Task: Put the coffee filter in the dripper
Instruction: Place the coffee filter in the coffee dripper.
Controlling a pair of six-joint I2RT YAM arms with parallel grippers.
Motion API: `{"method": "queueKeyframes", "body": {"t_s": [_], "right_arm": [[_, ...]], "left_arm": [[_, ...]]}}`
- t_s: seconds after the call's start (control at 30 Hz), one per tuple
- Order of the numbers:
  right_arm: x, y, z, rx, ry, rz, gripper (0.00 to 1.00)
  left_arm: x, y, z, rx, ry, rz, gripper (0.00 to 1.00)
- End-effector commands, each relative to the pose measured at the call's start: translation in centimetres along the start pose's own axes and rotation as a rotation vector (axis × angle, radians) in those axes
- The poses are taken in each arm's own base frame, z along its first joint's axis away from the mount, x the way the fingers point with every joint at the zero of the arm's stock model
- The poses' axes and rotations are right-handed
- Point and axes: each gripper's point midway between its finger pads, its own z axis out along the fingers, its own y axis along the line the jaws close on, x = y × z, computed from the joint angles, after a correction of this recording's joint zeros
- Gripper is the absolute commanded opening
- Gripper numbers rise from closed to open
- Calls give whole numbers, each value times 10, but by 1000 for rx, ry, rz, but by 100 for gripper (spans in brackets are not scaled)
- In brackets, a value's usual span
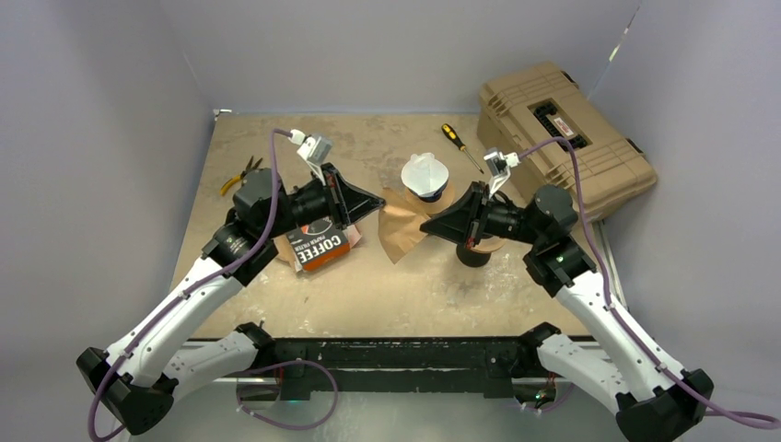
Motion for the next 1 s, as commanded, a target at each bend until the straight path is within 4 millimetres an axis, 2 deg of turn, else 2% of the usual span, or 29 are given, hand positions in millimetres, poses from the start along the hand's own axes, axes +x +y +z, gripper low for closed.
{"method": "queueKeyframes", "body": {"t_s": [0.0,0.1,0.17,0.3,0.33,0.43,0.53,0.77,0.87,0.97], "right_arm": [[-10,5,0,-13,-22,-45,0],[-11,0,1,17,-23,-50,3],[-13,-4,1,48,-29,-53,23],[-20,-8,-3,101,-62,-64,72],[-22,-8,-4,111,-71,-65,82],[-26,-9,-6,140,-84,-67,98],[-28,-13,-9,183,-93,-51,99],[-32,-24,-10,265,-88,-20,99],[-28,-29,-9,280,-70,-8,99],[-24,-32,-8,280,-53,5,99]], "left_arm": [[-27,-16,-1,48,-76,50,0],[-26,-16,-1,52,-72,74,0],[-23,-13,-1,44,-60,95,0],[-20,-5,-3,13,-41,175,0],[-19,-2,-3,7,-37,203,0],[-12,6,-5,-6,-7,305,0],[-2,16,-6,-11,36,419,0],[44,25,2,62,231,695,0],[64,19,6,136,316,767,0],[95,5,0,327,402,1007,0]]}}
